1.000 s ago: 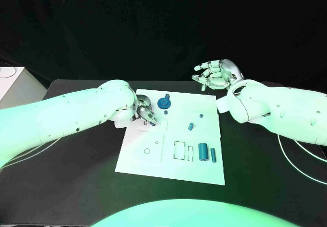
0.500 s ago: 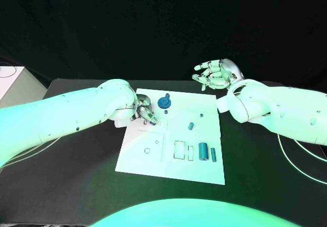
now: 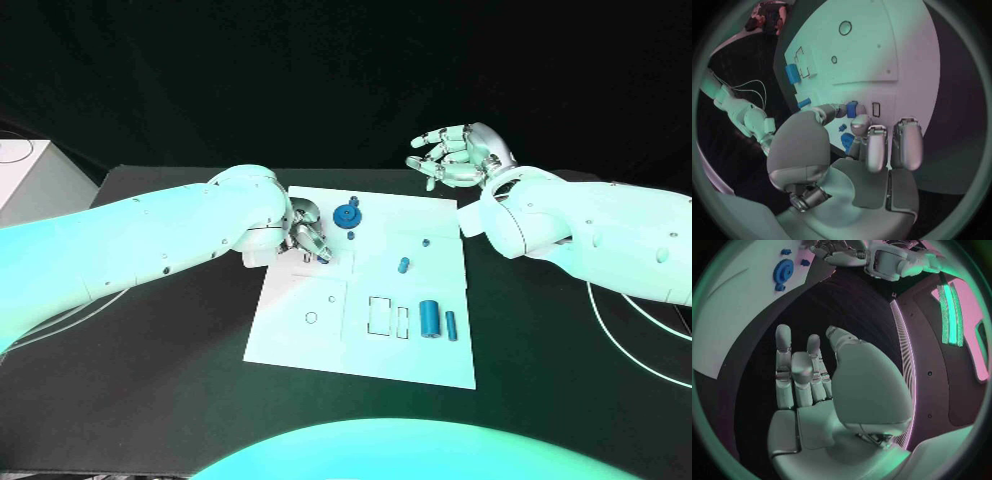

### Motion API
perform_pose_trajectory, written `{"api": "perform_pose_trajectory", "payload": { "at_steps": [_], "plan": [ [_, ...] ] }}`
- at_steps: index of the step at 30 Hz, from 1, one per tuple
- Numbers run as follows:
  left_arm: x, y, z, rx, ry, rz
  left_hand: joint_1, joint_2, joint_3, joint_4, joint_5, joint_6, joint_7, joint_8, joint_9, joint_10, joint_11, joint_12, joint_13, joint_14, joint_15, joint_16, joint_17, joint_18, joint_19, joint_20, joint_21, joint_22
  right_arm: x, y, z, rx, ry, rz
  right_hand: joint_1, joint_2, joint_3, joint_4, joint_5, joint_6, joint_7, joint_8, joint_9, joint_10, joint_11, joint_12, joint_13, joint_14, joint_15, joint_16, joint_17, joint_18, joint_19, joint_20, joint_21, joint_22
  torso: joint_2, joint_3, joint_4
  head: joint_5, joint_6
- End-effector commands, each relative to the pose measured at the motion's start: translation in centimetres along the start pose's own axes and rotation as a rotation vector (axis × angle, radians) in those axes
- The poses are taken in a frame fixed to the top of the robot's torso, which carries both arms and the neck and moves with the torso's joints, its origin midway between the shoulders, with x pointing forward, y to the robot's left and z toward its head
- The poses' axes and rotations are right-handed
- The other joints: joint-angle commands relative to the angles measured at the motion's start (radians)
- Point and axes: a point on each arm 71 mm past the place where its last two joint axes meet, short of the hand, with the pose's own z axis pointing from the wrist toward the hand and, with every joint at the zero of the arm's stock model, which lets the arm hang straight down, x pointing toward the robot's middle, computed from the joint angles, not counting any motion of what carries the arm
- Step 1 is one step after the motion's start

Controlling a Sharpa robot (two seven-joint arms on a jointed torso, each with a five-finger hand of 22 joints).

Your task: Assemble the parts on the task board

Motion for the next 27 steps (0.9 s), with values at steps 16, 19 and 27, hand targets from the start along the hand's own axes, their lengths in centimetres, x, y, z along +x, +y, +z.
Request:
{"api": "perform_pose_trajectory", "payload": {
  "at_steps": [16, 19, 27],
  "plan": [
    [0.72, -0.54, 0.31, -0.003, 0.058, 0.05, -0.002, 0.01, 0.2, -0.203, 0.004, 0.023, -0.015, 0.001, 0.0, 0.011, -0.002, 0.005, 0.005, 0.094, -0.008, 0.006, 0.23, -0.02, 0.008, -0.001, 0.006, 0.013, 0.14, 0.08, -0.06, -0.011, 0.016, -0.003, -0.001, -0.001, -0.004, 0.004, 0.005, -0.003, 0.002, 0.008, 0.002, 0.002, -0.004, -0.004, -0.005, -0.004, -0.001, -0.009, -0.003, 0.02, 0.004, -0.001, -0.005, -0.003, 0.0, 0.0004, 0.0002, -0.002, -0.007],
    [0.75, -0.56, 0.36, -0.009, 0.065, 0.056, -0.009, 0.012, 0.193, -0.199, 0.004, 0.029, -0.017, 0.001, 0.0, 0.023, -0.004, 0.012, 0.016, 0.096, -0.009, 0.009, 0.236, -0.02, 0.008, -0.002, 0.006, 0.014, 0.14, 0.09, -0.06, -0.011, 0.015, -0.003, -0.001, -0.001, -0.004, 0.004, 0.005, -0.003, 0.002, 0.008, 0.002, 0.002, -0.004, -0.004, -0.005, -0.004, -0.001, -0.009, -0.003, 0.02, 0.004, -0.001, -0.005, -0.003, -0.001, 0.0009, 0.0005, -0.003, -0.008],
    [0.69, -0.72, 0.51, -0.017, 0.062, 0.056, -0.03, 0.028, 0.177, -0.181, -0.003, 0.041, -0.025, -0.003, 0.0, 0.044, -0.01, 0.02, 0.036, 0.097, -0.013, 0.011, 0.239, -0.022, 0.014, -0.006, 0.008, 0.021, 0.13, 0.09, -0.06, -0.011, 0.015, -0.003, -0.001, -0.001, -0.004, 0.004, 0.005, -0.003, 0.002, 0.008, 0.002, 0.002, -0.004, -0.004, -0.005, -0.004, -0.001, -0.009, -0.003, 0.02, 0.004, -0.001, -0.005, -0.003, -0.001, 0.0008, 0.0007, -0.003, -0.007]
  ]
}}
